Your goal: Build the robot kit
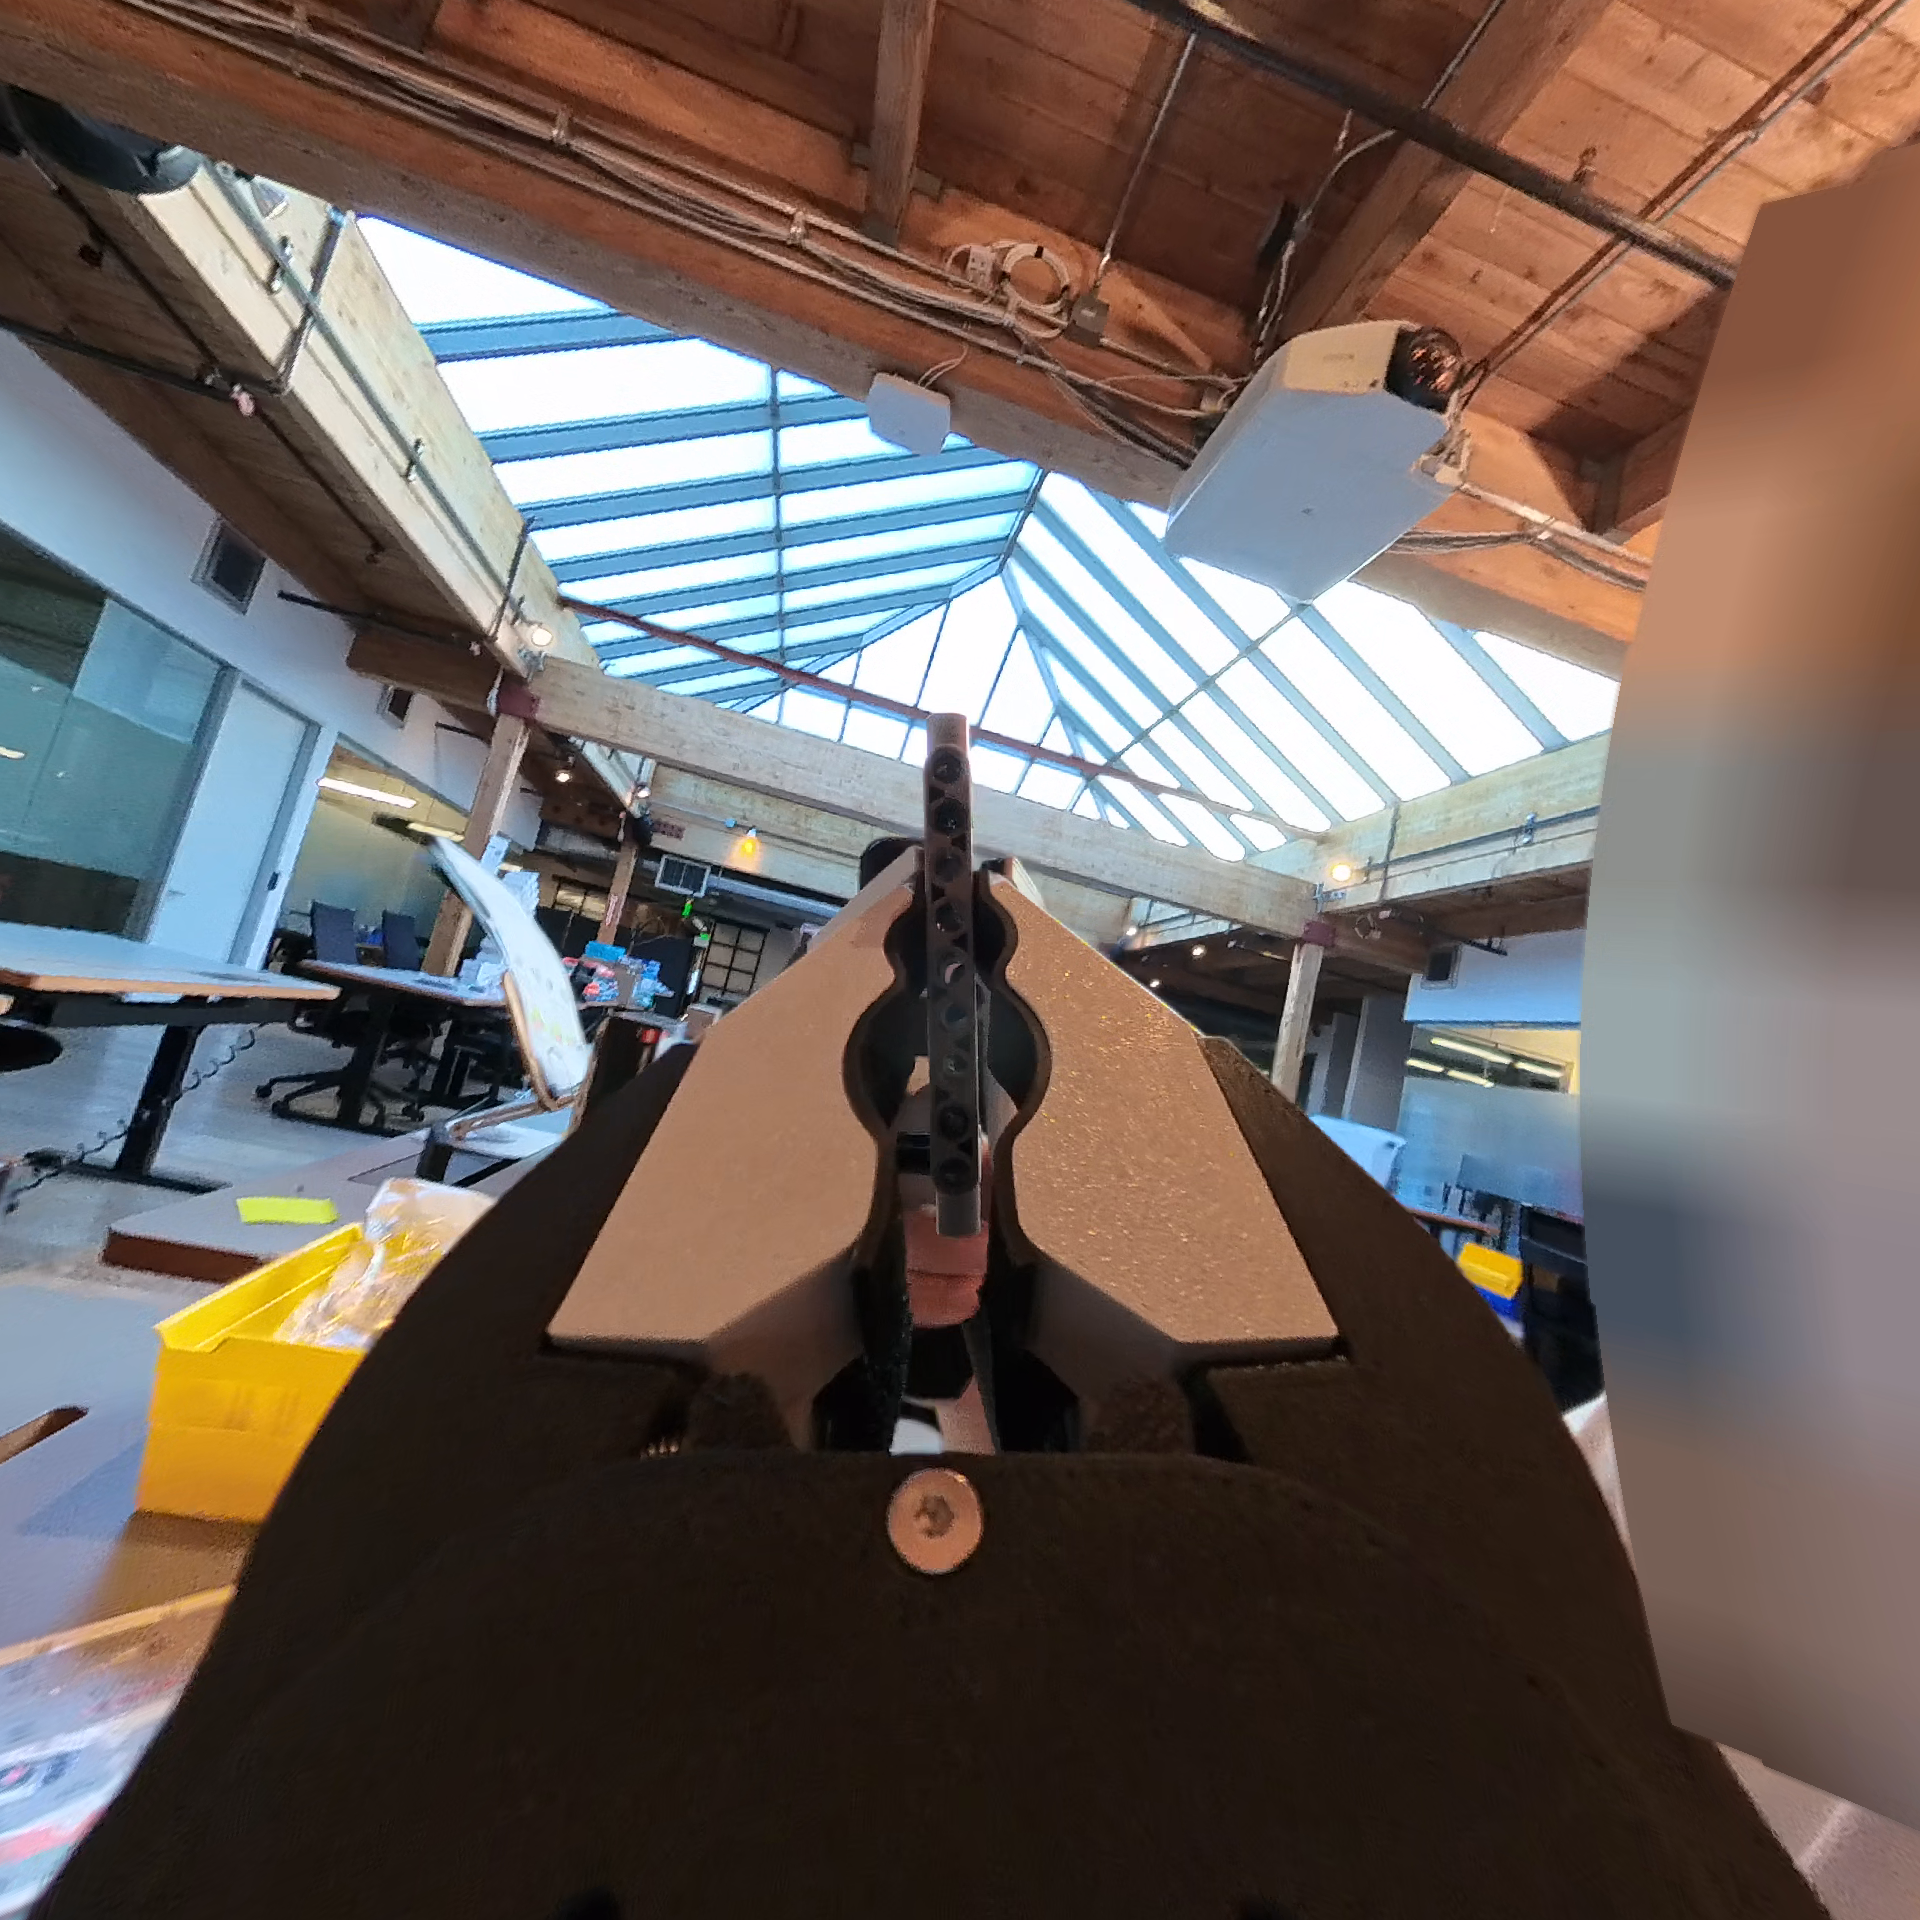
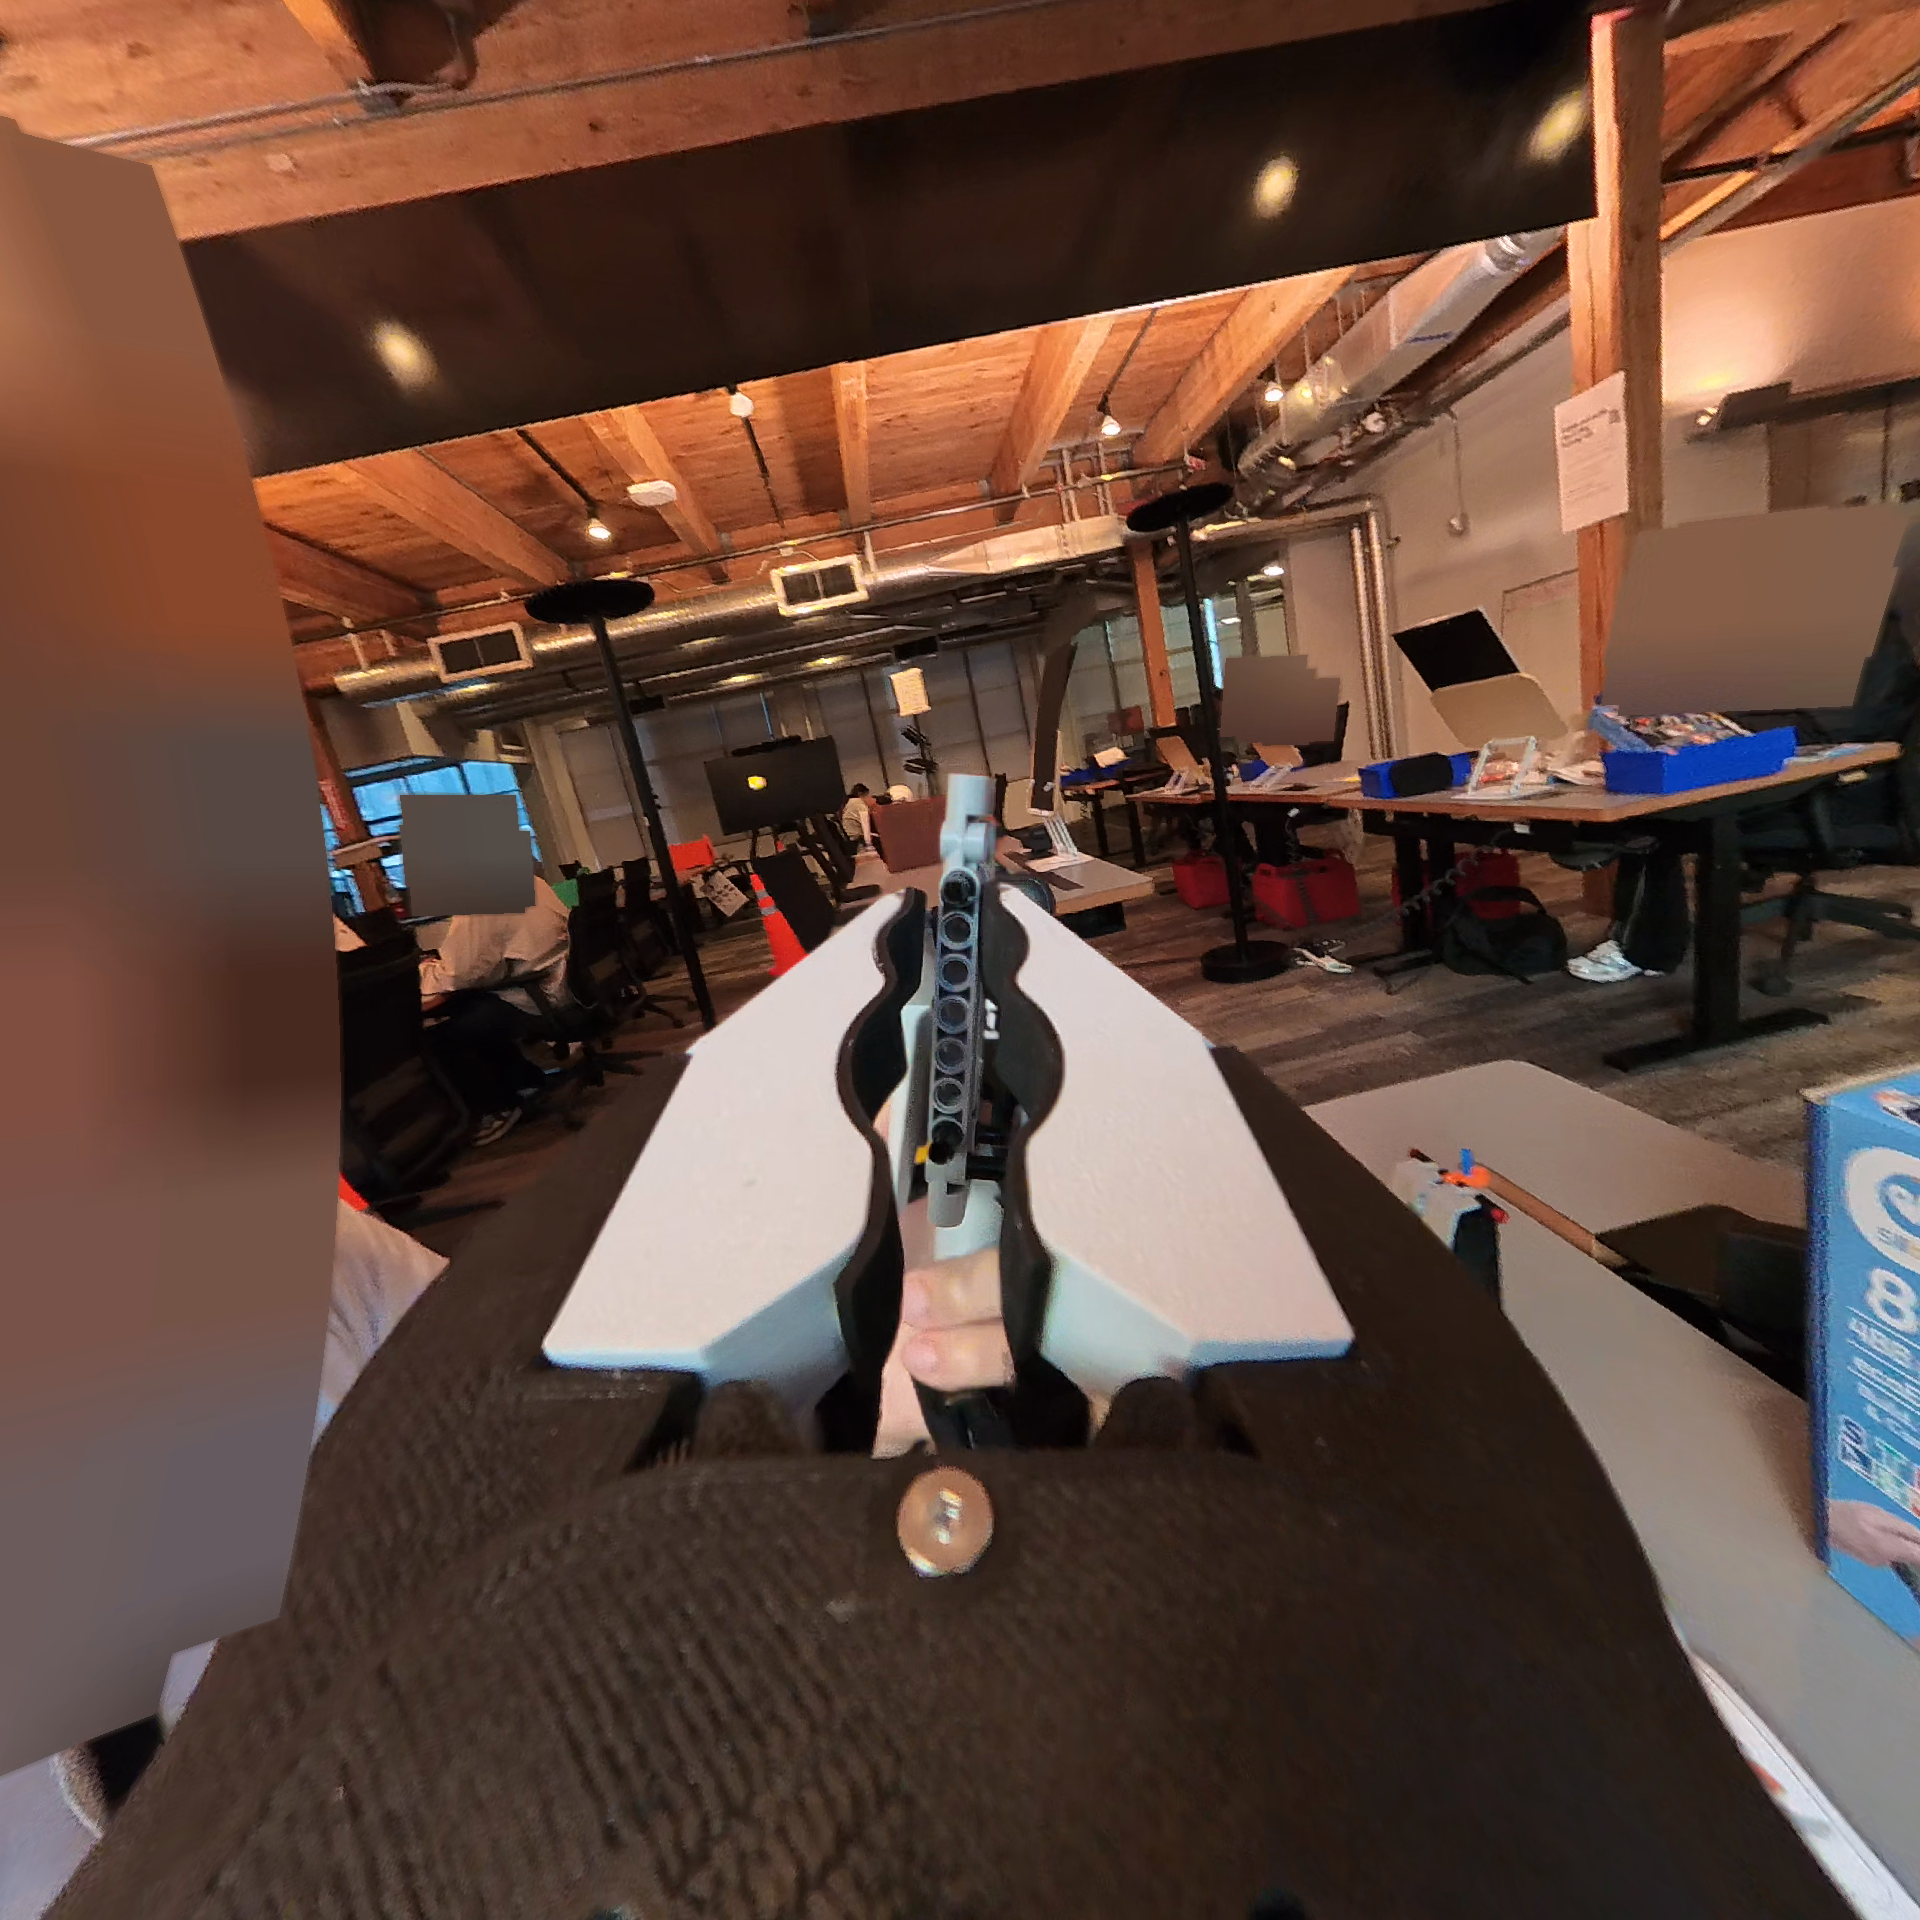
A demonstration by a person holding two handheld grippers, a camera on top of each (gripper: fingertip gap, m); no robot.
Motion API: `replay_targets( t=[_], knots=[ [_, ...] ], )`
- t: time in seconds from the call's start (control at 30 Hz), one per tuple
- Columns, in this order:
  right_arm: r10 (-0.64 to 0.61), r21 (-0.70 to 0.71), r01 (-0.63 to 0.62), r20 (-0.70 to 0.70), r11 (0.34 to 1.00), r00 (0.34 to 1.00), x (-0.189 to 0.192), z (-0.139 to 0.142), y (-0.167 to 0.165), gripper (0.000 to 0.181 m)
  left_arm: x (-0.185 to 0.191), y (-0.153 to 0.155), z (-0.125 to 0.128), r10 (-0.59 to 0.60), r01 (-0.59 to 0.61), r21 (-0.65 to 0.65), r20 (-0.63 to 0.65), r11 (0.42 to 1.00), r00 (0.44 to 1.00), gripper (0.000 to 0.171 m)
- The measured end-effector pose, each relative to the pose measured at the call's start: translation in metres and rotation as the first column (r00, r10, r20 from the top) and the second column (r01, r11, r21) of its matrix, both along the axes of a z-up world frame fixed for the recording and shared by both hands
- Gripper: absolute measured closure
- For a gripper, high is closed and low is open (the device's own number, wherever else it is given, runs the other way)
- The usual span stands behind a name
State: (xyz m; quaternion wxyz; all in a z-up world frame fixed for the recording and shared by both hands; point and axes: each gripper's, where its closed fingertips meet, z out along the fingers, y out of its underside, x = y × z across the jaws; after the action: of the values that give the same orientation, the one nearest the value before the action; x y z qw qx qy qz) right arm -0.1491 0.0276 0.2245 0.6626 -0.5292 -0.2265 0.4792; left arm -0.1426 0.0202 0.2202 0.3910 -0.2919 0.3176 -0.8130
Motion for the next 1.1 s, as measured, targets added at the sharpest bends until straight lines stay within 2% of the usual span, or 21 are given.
replay_targets(
  t=[0.1,0.13,0.2,0.27,0.3,0.37,0.47,0.53,0.6,0.67,0.7,0.73,0.8,0.87,0.93,1.0,1.03,1.07,1.1],
  knots=[
    [-0.066,0.001,0.066,0.023,0.998,0.998,0.017,-0.007,0.011,0.176,0.0,0.015,-0.004,0.084,-0.083,0.025,-0.041,0.996,0.996,0.167],
    [-0.1,0.006,0.1,0.029,0.995,0.995,0.027,-0.009,0.015,0.172,-0.007,0.023,-0.001,0.112,-0.112,0.014,-0.019,0.994,0.994,0.167],
    [-0.169,-0.004,0.169,0.067,0.986,0.983,0.053,-0.021,0.029,0.166,-0.025,0.038,0.006,0.119,-0.119,-0.008,0.0,0.993,0.993,0.167],
    [-0.297,0.002,0.298,0.099,0.955,0.95,0.09,-0.04,0.052,0.166,-0.043,0.056,0.01,0.16,-0.16,-0.033,0.006,0.987,0.987,0.167],
    [-0.393,0.008,0.396,0.126,0.918,0.911,0.113,-0.055,0.069,0.167,-0.052,0.064,0.012,0.184,-0.183,-0.041,0.019,0.982,0.983,0.167],
    [-0.592,-0.074,0.605,0.143,0.793,0.793,0.17,-0.096,0.107,0.169,-0.067,0.079,0.014,0.222,-0.22,-0.058,0.028,0.974,0.975,0.167],
    [-0.682,-0.125,0.72,0.246,0.683,0.689,0.221,-0.151,0.134,0.174,-0.084,0.094,0.016,0.263,-0.26,-0.072,0.036,0.963,0.964,0.167],
    [-0.708,-0.118,0.757,0.286,0.643,0.646,0.238,-0.163,0.137,0.175,-0.092,0.101,0.016,0.285,-0.282,-0.076,0.035,0.956,0.958,0.167],
    [-0.729,-0.087,0.788,0.33,0.61,0.6,0.25,-0.161,0.131,0.173,-0.097,0.104,0.016,0.292,-0.289,-0.079,0.037,0.954,0.956,0.167],
    [-0.737,-0.041,0.788,0.326,0.614,0.592,0.253,-0.141,0.117,0.166,-0.099,0.105,0.016,0.284,-0.281,-0.071,0.03,0.957,0.958,0.167],
    [-0.735,-0.021,0.775,0.3,0.632,0.608,0.248,-0.121,0.105,0.154,-0.099,0.104,0.016,0.279,-0.277,-0.067,0.029,0.959,0.96,0.167],
    [-0.724,0.013,0.752,0.283,0.659,0.63,0.239,-0.099,0.09,0.154,-0.099,0.103,0.016,0.277,-0.275,-0.061,0.026,0.959,0.96,0.167],
    [-0.684,0.13,0.68,0.279,0.722,0.674,0.207,-0.058,0.059,0.155,-0.095,0.102,0.015,0.277,-0.277,-0.042,0.006,0.96,0.961,0.167],
    [-0.588,0.2,0.558,0.391,0.806,0.708,0.166,-0.046,0.039,0.152,-0.089,0.099,0.012,0.27,-0.27,-0.013,-0.025,0.963,0.963,0.167],
    [-0.413,0.124,0.428,0.59,0.895,0.694,0.127,-0.075,0.025,0.151,-0.078,0.09,0.005,0.224,-0.222,0.029,-0.088,0.975,0.971,0.167],
    [-0.253,0.078,0.294,0.74,0.953,0.623,0.096,-0.119,0.0,0.151,-0.059,0.077,-0.01,0.147,-0.134,0.073,-0.213,0.988,0.966,0.167],
    [-0.246,0.092,0.279,0.771,0.956,0.587,0.089,-0.137,-0.01,0.153,-0.048,0.071,-0.021,0.113,-0.089,0.093,-0.285,0.992,0.952,0.167],
    [-0.268,0.105,0.299,0.77,0.949,0.58,0.086,-0.149,-0.018,0.156,-0.037,0.064,-0.033,0.082,-0.045,0.112,-0.355,0.993,0.931,0.167],
    [-0.27,0.087,0.303,0.721,0.949,0.638,0.079,-0.155,-0.026,0.156,-0.026,0.055,-0.046,0.045,0.011,0.128,-0.425,0.992,0.904,0.167]
  ],
)
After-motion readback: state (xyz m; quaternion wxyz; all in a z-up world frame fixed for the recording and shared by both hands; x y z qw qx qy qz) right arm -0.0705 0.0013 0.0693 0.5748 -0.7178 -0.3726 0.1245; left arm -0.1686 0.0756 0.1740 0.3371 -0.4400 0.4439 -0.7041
